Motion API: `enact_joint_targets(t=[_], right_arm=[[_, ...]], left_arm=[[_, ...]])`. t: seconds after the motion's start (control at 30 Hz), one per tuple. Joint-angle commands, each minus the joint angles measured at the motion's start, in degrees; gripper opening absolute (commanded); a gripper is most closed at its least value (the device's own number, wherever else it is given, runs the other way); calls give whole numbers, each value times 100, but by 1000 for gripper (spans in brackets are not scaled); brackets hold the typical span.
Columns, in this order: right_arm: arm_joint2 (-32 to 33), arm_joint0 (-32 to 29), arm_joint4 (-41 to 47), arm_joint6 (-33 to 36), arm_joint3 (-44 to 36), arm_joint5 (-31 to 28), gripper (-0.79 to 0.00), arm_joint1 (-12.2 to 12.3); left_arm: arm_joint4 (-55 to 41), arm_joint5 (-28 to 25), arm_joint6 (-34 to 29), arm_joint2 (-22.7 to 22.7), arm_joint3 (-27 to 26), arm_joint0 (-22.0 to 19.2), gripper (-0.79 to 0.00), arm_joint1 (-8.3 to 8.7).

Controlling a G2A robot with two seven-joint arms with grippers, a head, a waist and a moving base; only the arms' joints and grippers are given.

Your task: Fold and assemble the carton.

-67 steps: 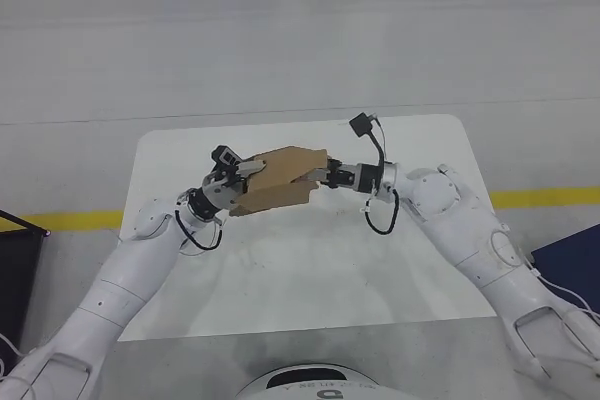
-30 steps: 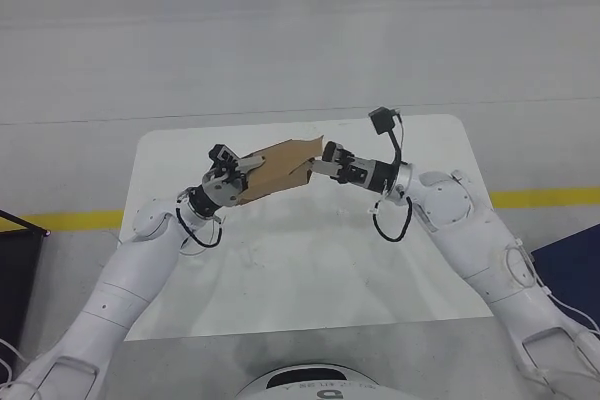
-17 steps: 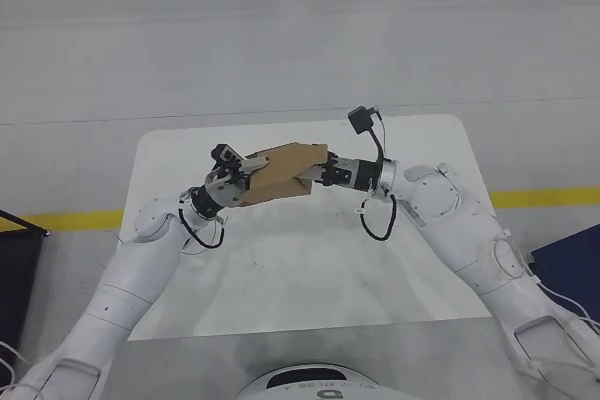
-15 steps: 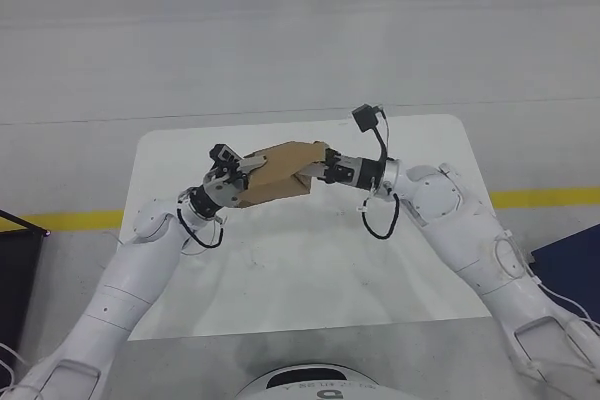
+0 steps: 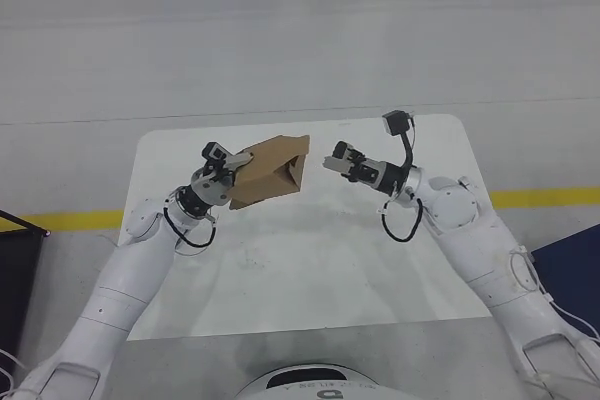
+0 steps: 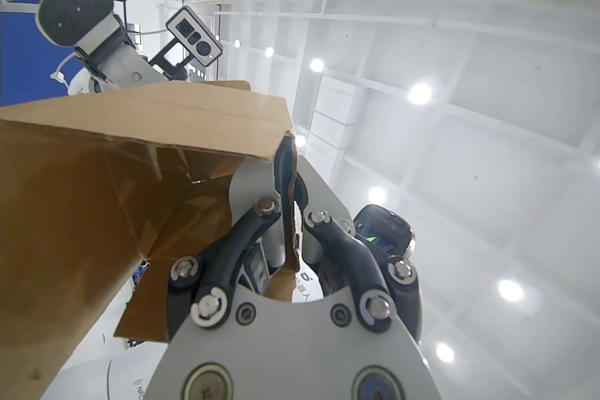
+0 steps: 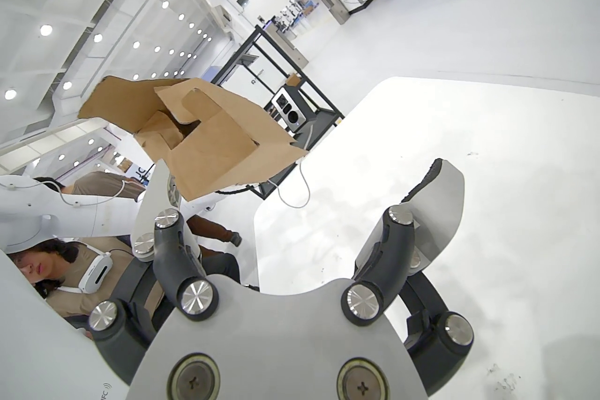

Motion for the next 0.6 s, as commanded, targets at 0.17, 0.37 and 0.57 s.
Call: enact_joint_targets(t=[0.17, 0.37, 0.57], right_arm=[[-433, 330, -175, 58, -37, 140, 0, -138], [-663, 502, -353, 65, 47, 223, 0, -225], [-845, 643, -457, 141, 159, 307, 0, -299]], left_arm=[[89, 272, -317, 29, 47, -7, -785, -30], [136, 363, -360, 5, 14, 46, -785, -52], [177, 388, -352, -19, -64, 125, -785, -74]])
